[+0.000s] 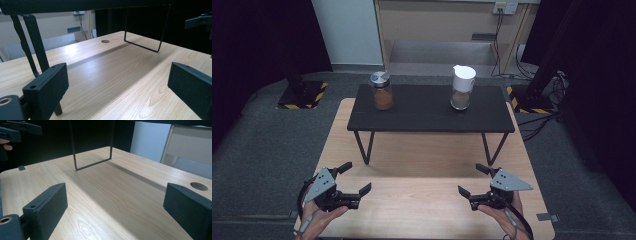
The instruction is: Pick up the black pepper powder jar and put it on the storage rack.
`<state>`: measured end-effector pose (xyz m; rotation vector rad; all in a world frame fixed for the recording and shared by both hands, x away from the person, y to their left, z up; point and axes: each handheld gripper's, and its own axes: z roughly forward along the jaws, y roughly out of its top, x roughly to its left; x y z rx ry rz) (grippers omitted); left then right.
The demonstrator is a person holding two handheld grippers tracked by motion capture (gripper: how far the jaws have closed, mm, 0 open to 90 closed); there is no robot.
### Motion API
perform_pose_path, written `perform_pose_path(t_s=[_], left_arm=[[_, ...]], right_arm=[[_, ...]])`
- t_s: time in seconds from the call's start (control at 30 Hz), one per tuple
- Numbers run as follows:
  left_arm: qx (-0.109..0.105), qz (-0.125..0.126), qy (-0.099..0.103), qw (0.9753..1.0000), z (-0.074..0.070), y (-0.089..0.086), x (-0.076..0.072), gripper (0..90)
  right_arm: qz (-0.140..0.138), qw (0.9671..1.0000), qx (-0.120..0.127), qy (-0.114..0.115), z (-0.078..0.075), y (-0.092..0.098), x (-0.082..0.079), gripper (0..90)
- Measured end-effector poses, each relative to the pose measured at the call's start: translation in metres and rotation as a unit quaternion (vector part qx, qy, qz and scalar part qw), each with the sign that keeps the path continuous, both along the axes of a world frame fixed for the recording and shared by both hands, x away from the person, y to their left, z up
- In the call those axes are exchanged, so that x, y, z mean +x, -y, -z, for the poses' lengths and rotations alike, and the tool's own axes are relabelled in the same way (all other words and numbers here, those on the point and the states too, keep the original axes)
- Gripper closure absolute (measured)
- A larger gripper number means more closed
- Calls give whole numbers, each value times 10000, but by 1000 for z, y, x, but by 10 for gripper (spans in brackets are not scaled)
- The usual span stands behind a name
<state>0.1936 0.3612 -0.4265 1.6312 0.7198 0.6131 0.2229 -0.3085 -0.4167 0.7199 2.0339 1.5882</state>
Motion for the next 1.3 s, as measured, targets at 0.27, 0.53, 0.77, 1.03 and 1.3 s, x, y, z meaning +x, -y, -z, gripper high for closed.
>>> perform_pose_path(t_s=[0.27, 0.53, 0.77, 1.03, 1.3], left_arm=[[-45, -217, -92, 9997, 2, 4, 0, 20], [-176, -311, -72, 9993, 4, 1, 0, 20], [-362, -423, -79, 9984, 6, -3, -1, 19], [-596, -540, -62, 9967, 9, -8, 0, 19], [-719, -554, -38, 9959, 10, -10, 1, 20]], right_arm=[[120, 9999, 16, -92, 4, 1, -1, 45], [342, 9993, 149, -101, 6, 6, -6, 44], [513, 9981, 290, -156, 9, 14, -6, 44], [679, 9968, 390, -178, 11, 21, -9, 45], [812, 9955, 437, -200, 12, 26, -14, 46]])
